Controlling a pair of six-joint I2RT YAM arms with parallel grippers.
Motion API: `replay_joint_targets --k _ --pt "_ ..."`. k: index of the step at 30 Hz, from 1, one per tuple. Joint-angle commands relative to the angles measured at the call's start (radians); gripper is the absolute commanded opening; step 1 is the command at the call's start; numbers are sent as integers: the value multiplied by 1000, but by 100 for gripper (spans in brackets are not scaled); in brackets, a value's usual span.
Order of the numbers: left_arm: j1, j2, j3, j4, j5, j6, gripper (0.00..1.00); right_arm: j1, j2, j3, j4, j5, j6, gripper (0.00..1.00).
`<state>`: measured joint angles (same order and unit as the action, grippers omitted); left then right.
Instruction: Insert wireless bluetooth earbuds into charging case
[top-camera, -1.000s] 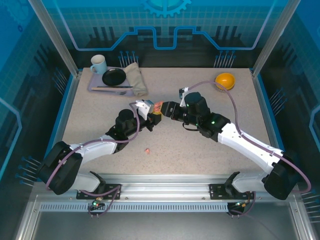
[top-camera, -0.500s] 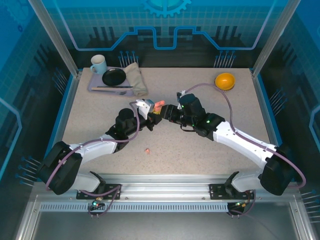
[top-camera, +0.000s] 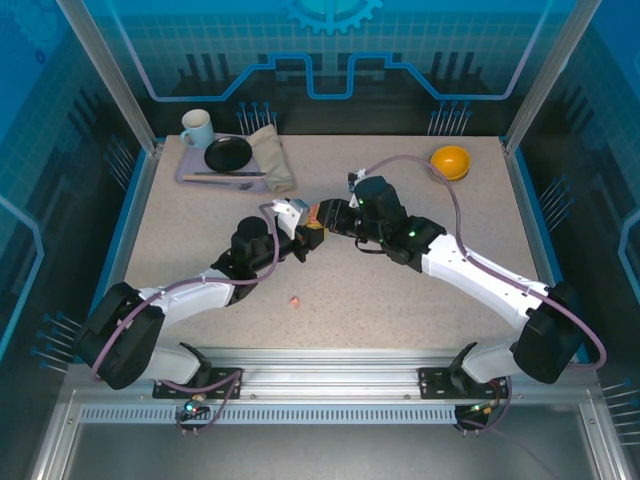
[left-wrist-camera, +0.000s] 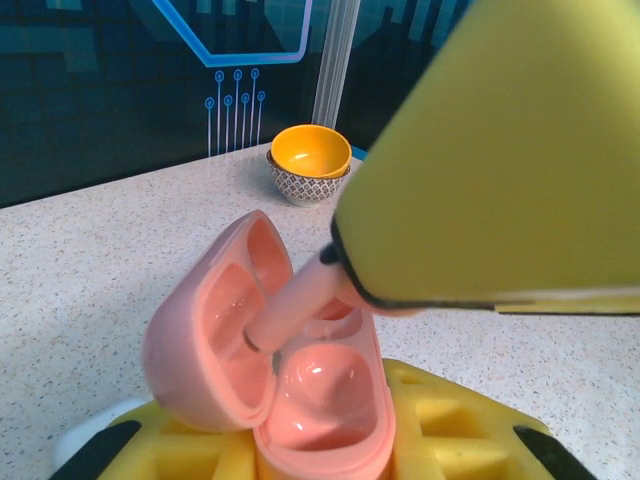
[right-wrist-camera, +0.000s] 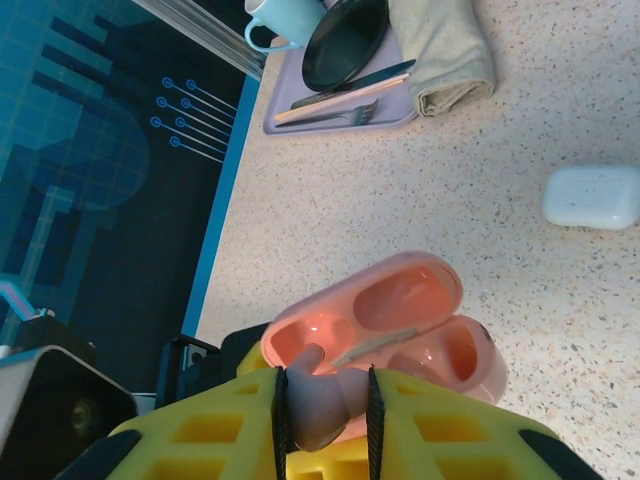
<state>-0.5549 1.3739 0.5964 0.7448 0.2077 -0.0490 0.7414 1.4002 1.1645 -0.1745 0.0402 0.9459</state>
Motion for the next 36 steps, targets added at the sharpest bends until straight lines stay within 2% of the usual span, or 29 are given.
replay_joint_targets --k 1,12,36 --pt "-11 -6 19 17 32 27 0 4 18 38 -10 -20 -22 26" --pt "-11 -13 21 4 28 47 0 1 1 73 -119 -23 -101 24" --pt "-10 -21 42 -45 72 96 0 -44 66 182 -345 -151 -204 20"
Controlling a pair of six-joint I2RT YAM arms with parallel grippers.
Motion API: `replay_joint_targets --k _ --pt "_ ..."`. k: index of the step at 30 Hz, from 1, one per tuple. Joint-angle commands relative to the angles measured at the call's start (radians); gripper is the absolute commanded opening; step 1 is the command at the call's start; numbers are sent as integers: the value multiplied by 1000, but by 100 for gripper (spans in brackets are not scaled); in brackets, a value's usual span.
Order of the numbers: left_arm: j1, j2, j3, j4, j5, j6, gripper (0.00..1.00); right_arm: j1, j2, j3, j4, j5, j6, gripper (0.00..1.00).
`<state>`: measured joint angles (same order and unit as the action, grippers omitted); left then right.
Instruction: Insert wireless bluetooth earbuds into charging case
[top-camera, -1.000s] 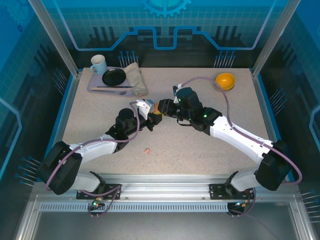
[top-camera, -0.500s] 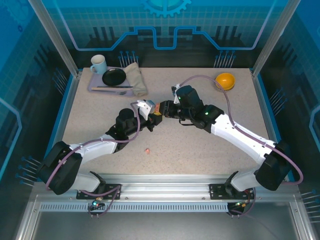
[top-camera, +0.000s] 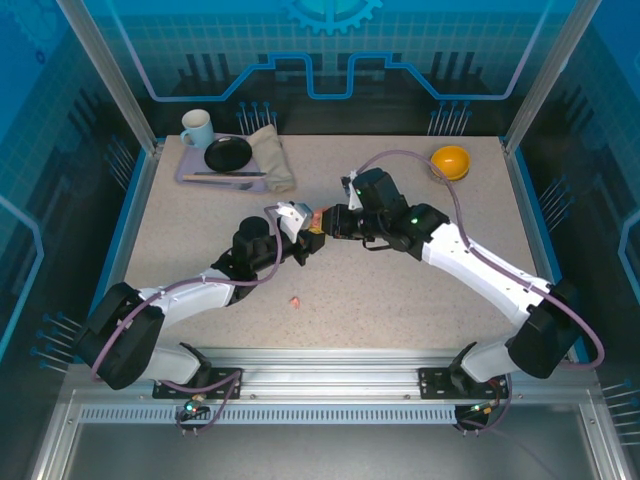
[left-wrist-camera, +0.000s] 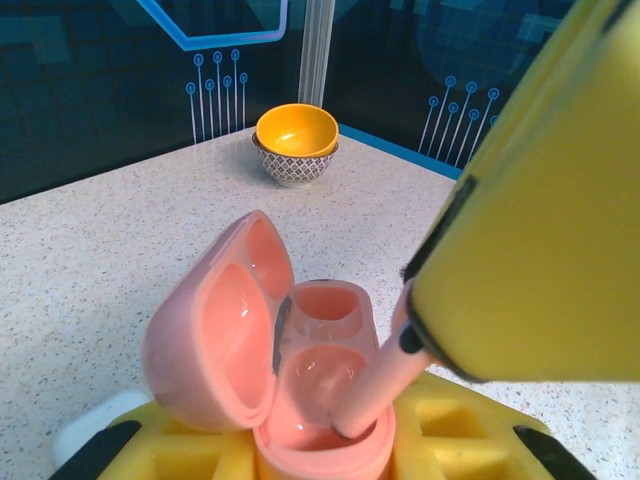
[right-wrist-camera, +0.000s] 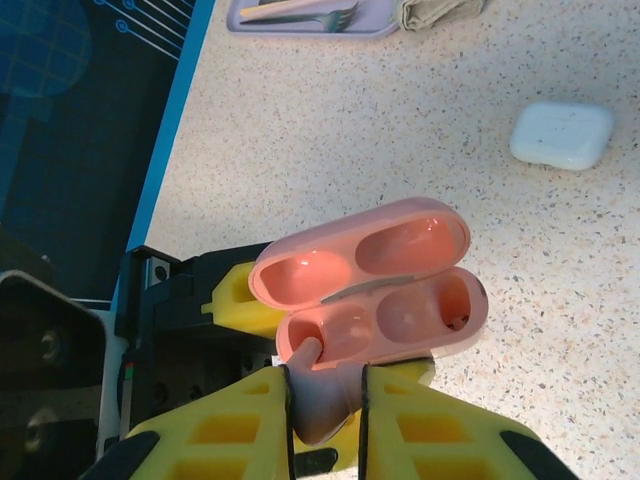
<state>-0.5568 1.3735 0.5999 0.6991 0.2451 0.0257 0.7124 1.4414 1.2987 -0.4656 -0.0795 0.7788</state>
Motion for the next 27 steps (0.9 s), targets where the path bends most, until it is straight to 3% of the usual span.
replay_joint_targets --k 1,18,27 --pt "-8 -21 38 0 39 24 0 -16 32 58 -64 -34 -41 20" --pt "-9 -33 31 -22 55 40 0 -22 158 266 -247 -29 -145 18" --pt "-9 -33 32 -13 45 40 0 -21 121 226 -241 -46 -145 19"
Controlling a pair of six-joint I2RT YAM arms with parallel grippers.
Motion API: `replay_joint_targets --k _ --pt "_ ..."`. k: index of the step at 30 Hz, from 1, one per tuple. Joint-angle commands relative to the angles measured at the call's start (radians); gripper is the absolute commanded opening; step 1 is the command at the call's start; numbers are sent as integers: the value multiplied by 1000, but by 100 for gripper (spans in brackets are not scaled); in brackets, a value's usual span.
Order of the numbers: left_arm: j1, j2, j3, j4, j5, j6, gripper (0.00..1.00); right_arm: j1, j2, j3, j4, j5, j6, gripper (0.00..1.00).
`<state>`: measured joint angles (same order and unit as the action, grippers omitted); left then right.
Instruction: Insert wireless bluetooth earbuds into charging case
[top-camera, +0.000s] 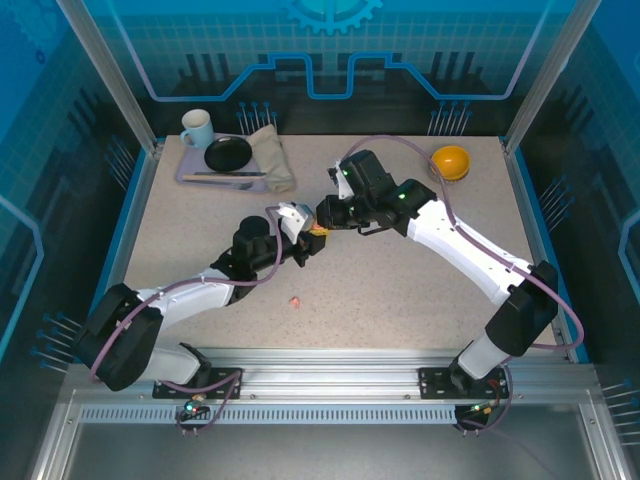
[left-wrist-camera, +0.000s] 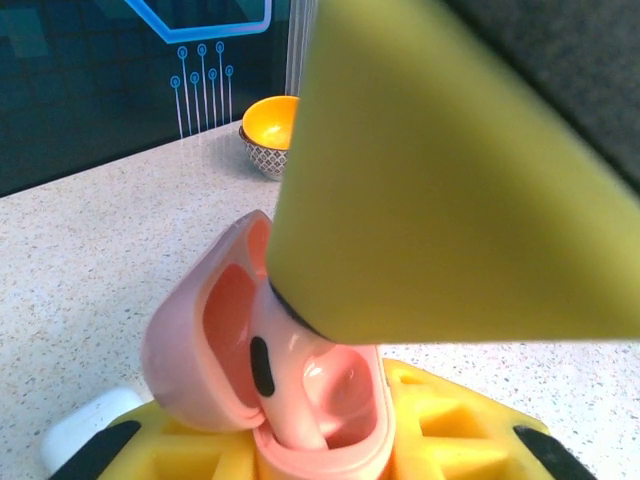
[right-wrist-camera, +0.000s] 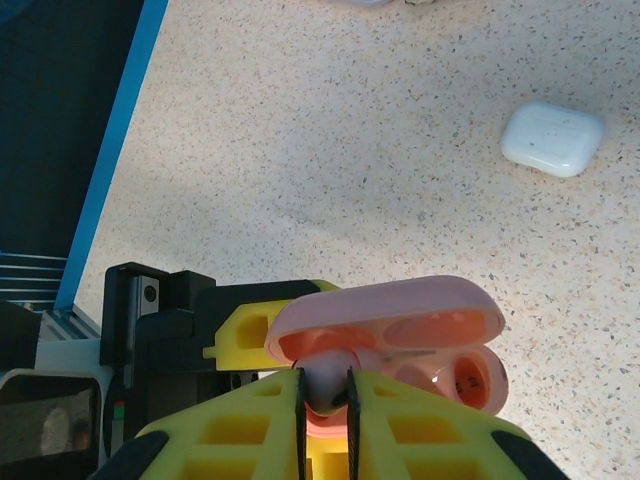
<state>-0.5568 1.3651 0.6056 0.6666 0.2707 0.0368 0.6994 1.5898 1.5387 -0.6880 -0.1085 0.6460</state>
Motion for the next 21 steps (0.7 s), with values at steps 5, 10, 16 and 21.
replay_joint_targets --k 5,10,16,21 --pt "-8 -24 26 29 16 27 0 -8 -60 -63 10 -10 7 27" --pt "-9 -23 26 34 14 23 0 -11 -97 -79 29 6 25 42" --pt "-8 -36 20 37 12 18 0 -36 -158 -95 59 22 56 49" --pt "-6 -74 -3 52 -47 21 0 -58 -256 -196 120 73 94 51"
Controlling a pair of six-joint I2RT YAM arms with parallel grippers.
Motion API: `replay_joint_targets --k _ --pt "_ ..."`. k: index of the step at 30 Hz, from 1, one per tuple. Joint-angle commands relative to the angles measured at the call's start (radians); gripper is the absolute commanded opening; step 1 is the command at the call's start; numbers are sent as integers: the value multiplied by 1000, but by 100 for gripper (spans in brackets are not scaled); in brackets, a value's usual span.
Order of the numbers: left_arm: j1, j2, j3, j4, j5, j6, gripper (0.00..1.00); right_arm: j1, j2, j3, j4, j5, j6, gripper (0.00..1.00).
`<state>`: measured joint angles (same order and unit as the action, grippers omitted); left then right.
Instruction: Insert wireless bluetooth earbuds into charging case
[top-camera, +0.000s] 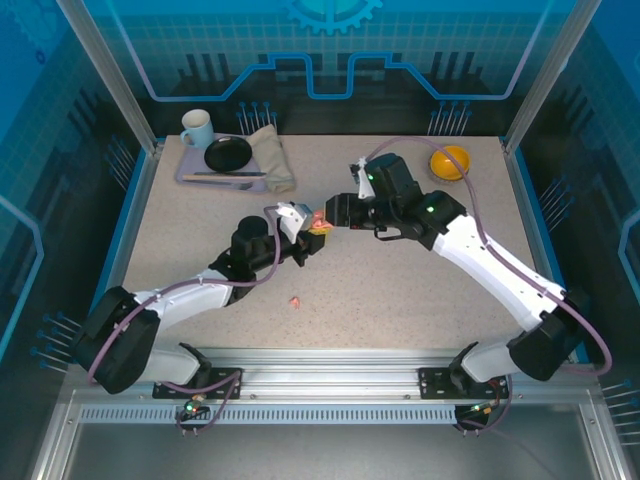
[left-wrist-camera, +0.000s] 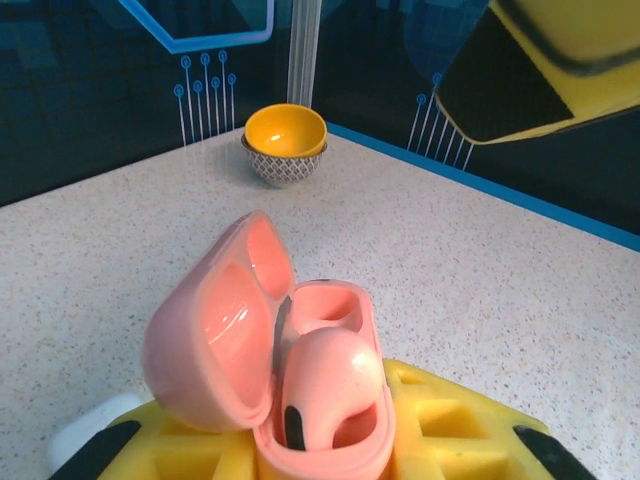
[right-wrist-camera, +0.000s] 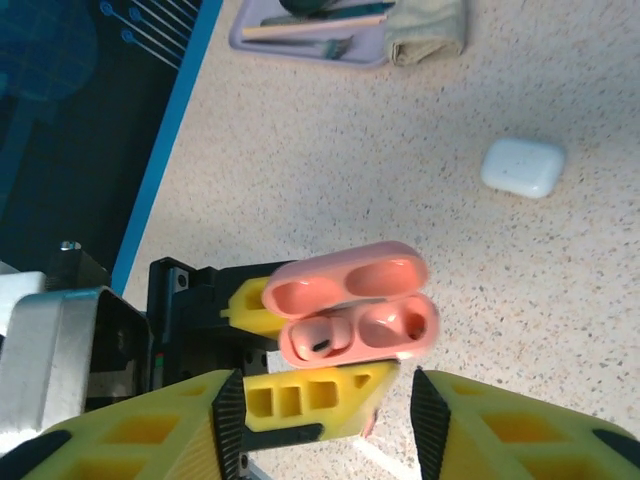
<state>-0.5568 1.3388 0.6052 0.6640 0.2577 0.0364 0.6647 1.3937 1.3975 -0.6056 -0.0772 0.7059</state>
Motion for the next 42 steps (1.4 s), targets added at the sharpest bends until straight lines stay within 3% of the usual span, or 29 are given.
replay_joint_targets --k 1,8,15,21,27,35,42 --pt "-6 -55 -7 53 -51 24 0 -25 -76 -73 38 50 36 51" --pt "53 -129 -35 53 -96 25 0 1 -136 -267 2 117 65 53" --pt "165 -220 -61 60 -106 -29 0 179 -16 -361 27 234 64 61" --pt "213 -299 -74 34 -121 -39 0 331 224 -233 -27 299 -14 64" --pt "246 -340 -78 32 -143 -50 0 415 449 -52 -86 321 -40 63" --pt "276 -359 -76 36 -144 -60 0 443 646 108 -135 306 -43 59" --pt "288 -358 -76 41 -140 -63 0 449 701 136 -138 285 -46 54"
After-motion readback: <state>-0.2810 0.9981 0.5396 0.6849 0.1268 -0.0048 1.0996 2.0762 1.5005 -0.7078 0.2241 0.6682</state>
